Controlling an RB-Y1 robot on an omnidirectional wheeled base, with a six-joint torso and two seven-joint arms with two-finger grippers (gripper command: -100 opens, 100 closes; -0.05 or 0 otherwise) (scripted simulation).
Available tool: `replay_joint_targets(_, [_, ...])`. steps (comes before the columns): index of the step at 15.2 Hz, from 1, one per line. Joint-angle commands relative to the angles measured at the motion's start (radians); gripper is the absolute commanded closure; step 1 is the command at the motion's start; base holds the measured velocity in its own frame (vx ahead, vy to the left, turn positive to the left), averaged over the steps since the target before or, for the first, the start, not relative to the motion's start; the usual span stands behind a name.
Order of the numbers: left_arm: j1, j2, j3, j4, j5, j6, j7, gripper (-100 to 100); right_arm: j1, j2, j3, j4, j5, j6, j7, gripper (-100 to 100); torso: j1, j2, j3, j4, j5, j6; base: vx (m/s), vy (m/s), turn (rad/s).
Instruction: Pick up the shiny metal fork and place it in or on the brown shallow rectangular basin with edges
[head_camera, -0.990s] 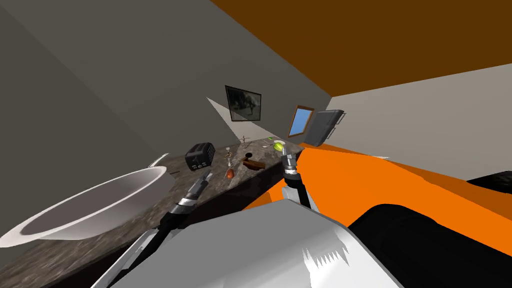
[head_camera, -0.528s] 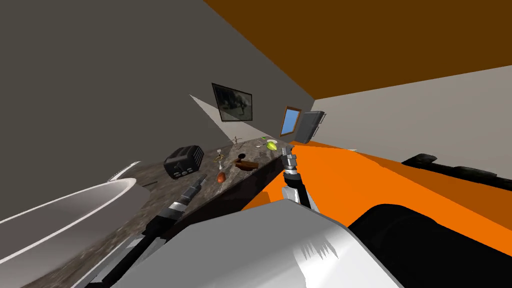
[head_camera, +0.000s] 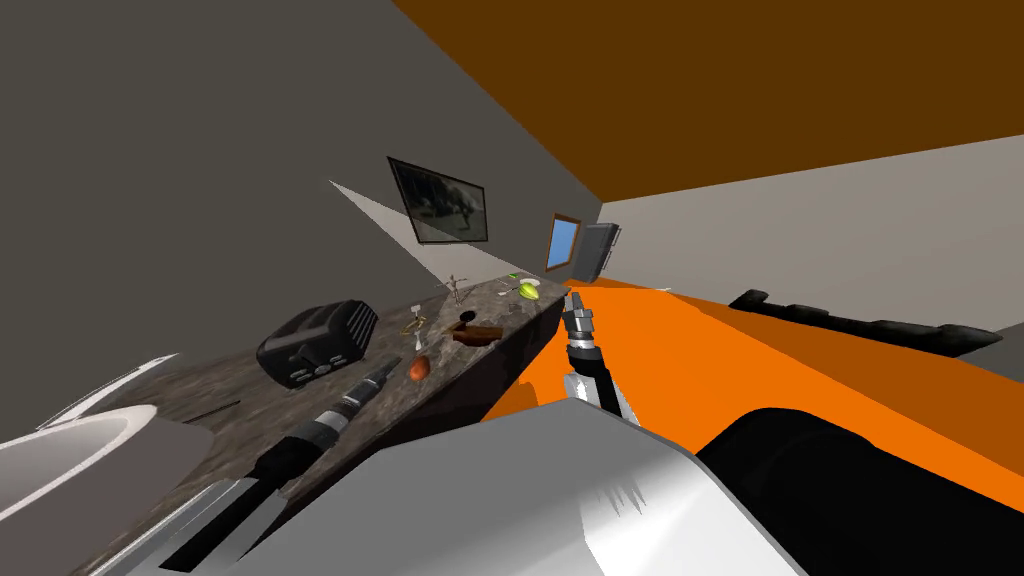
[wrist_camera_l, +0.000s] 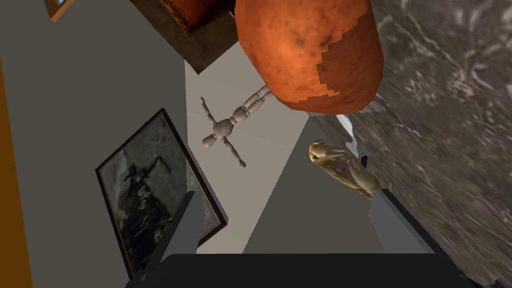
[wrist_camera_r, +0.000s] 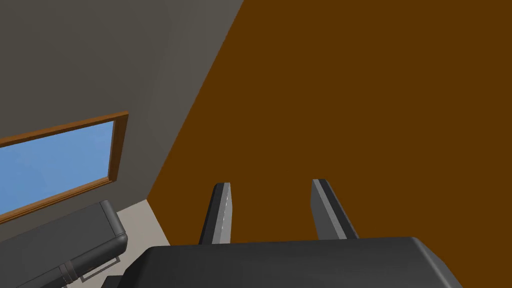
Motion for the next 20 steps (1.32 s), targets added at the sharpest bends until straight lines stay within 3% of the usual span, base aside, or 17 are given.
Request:
replay_joint_targets(1, [0.004, 0.042, 0.007, 0.048, -0.007, 0.005, 0.019, -100, 0.0, 0.0, 0.0, 0.0, 0.0, 0.0, 0.0, 0, 0.0, 0.0, 0.0, 0.0, 0.0, 0.0, 0.03, -0.056, -0.297])
replay_joint_targets(2, [0.003, 0.072, 0.009, 0.073, -0.02, 0.017, 0.037, -100, 0.0, 0.0, 0.0, 0.0, 0.0, 0.0, 0.0, 0, 0.0, 0.0, 0.0, 0.0, 0.0, -0.001, 0.034, -0.064, -0.299])
replay_joint_targets(4, [0.003, 0.083, 0.009, 0.091, -0.02, 0.017, 0.037, -100, 0.0, 0.0, 0.0, 0.0, 0.0, 0.0, 0.0, 0, -0.001, 0.0, 0.0, 0.0, 0.0, -0.001, 0.027, -0.053, -0.127])
replay_joint_targets(5, [0.004, 0.12, 0.009, 0.115, -0.033, 0.029, 0.056, -100, 0.0, 0.0, 0.0, 0.0, 0.0, 0.0, 0.0, 0, 0.0, 0.0, 0.0, 0.0, 0.0, -0.002, 0.021, -0.047, -0.141])
replay_joint_targets(6, [0.004, 0.122, 0.009, 0.134, -0.033, 0.029, 0.056, -100, 0.0, 0.0, 0.0, 0.0, 0.0, 0.0, 0.0, 0, 0.0, 0.0, 0.0, 0.0, 0.0, -0.001, 0.025, -0.049, -0.202])
replay_joint_targets(7, [0.005, 0.153, 0.007, 0.171, -0.046, 0.041, 0.074, -100, 0.0, 0.0, 0.0, 0.0, 0.0, 0.0, 0.0, 0, 0.0, 0.0, 0.0, 0.0, 0.0, -0.001, 0.032, -0.055, -0.327])
replay_joint_targets(9, [0.005, 0.159, 0.007, 0.178, -0.046, 0.041, 0.074, -100, 0.0, 0.0, 0.0, 0.0, 0.0, 0.0, 0.0, 0, 0.0, 0.0, 0.0, 0.0, 0.0, -0.001, 0.032, -0.041, -0.168])
replay_joint_targets(10, [0.007, 0.194, 0.005, 0.211, -0.059, 0.053, 0.092, -100, 0.0, 0.0, 0.0, 0.0, 0.0, 0.0, 0.0, 0, 0.0, 0.0, 0.0, 0.0, 0.0, -0.001, 0.032, -0.046, -0.207])
replay_joint_targets(11, [0.007, 0.194, 0.005, 0.22, -0.059, 0.053, 0.092, -100, 0.0, 0.0, 0.0, 0.0, 0.0, 0.0, 0.0, 0, 0.0, 0.0, 0.0, 0.0, 0.0, -0.001, 0.032, -0.047, -0.23])
replay_joint_targets(12, [0.01, 0.227, 0.001, 0.252, -0.072, 0.065, 0.109, -100, 0.0, 0.0, 0.0, 0.0, 0.0, 0.0, 0.0, 0, 0.0, 0.0, 0.0, 0.0, 0.0, -0.001, 0.04, -0.057, -0.264])
replay_joint_targets(13, [0.01, 0.227, 0.001, 0.263, -0.072, 0.065, 0.109, -100, 0.0, 0.0, 0.0, 0.0, 0.0, 0.0, 0.0, 0, 0.0, -0.001, 0.0, 0.0, 0.0, 0.0, 0.046, -0.053, -0.202])
replay_joint_targets(14, [0.014, 0.258, -0.005, 0.289, -0.086, 0.077, 0.126, -100, 0.0, 0.0, 0.0, 0.0, 0.0, 0.0, 0.0, 0, 0.0, -0.001, 0.0, 0.0, 0.0, -0.001, 0.057, -0.049, -0.231])
replay_joint_targets(15, [0.014, 0.258, -0.005, 0.304, -0.086, 0.077, 0.126, -100, 0.0, 0.0, 0.0, 0.0, 0.0, 0.0, 0.0, 0, 0.0, -0.001, -0.001, 0.0, 0.0, -0.001, 0.053, -0.04, -0.219])
replay_joint_targets(18, [0.025, 0.313, -0.022, 0.377, -0.113, 0.099, 0.159, -100, 0.0, 0.0, 0.0, 0.0, 0.0, 0.0, 0.0, 0, 0.0, -0.002, -0.001, 0.0, 0.0, -0.001, 0.057, -0.05, -0.23])
replay_joint_targets(20, [0.025, 0.313, -0.022, 0.384, -0.113, 0.099, 0.159, -100, 0.0, 0.0, 0.0, 0.0, 0.0, 0.0, 0.0, 0, -0.001, -0.001, -0.001, 0.0, 0.0, -0.001, 0.041, -0.042, -0.132])
